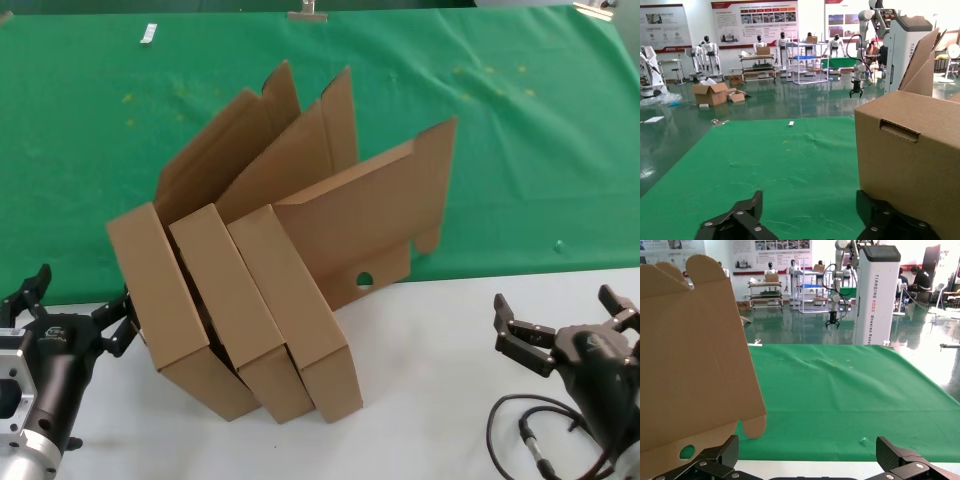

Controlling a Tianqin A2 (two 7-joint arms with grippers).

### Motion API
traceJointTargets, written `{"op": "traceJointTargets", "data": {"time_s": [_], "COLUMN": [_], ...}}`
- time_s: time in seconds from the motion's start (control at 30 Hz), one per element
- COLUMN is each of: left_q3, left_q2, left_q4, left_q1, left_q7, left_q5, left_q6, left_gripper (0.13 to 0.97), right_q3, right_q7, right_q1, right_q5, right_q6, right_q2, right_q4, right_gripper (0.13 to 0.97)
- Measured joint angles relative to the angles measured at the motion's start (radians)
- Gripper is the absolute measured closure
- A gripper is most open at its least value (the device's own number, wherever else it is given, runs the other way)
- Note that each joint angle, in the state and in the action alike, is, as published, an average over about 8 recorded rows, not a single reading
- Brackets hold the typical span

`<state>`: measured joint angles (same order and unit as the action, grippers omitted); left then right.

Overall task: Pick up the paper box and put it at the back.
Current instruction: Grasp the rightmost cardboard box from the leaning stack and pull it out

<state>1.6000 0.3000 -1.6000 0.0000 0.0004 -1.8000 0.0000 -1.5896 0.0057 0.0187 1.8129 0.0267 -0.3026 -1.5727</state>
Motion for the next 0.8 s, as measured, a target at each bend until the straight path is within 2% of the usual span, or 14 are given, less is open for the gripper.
{"op": "traceJointTargets", "data": {"time_s": [0.13, 0.17, 0.43, 0.57, 0.8], "left_q3": [0.0, 0.0, 0.0, 0.0, 0.0], "left_q2": [0.0, 0.0, 0.0, 0.0, 0.0], "left_q4": [0.0, 0.0, 0.0, 0.0, 0.0], "left_q1": [0.0, 0.0, 0.0, 0.0, 0.0], "left_q7": [0.0, 0.0, 0.0, 0.0, 0.0], "left_q5": [0.0, 0.0, 0.0, 0.0, 0.0], "left_q6": [0.0, 0.0, 0.0, 0.0, 0.0], "left_gripper": [0.425, 0.425, 0.262, 0.262, 0.176], "right_q3": [0.0, 0.0, 0.0, 0.0, 0.001], "right_q7": [0.0, 0.0, 0.0, 0.0, 0.001], "right_q1": [0.0, 0.0, 0.0, 0.0, 0.004], "right_q5": [0.0, 0.0, 0.0, 0.0, 0.002], "right_q6": [0.0, 0.0, 0.0, 0.0, 0.007], "right_q2": [0.0, 0.0, 0.0, 0.0, -0.006], "right_q4": [0.0, 0.0, 0.0, 0.0, 0.002], "right_gripper": [0.129, 0.129, 0.129, 0.129, 0.129]}}
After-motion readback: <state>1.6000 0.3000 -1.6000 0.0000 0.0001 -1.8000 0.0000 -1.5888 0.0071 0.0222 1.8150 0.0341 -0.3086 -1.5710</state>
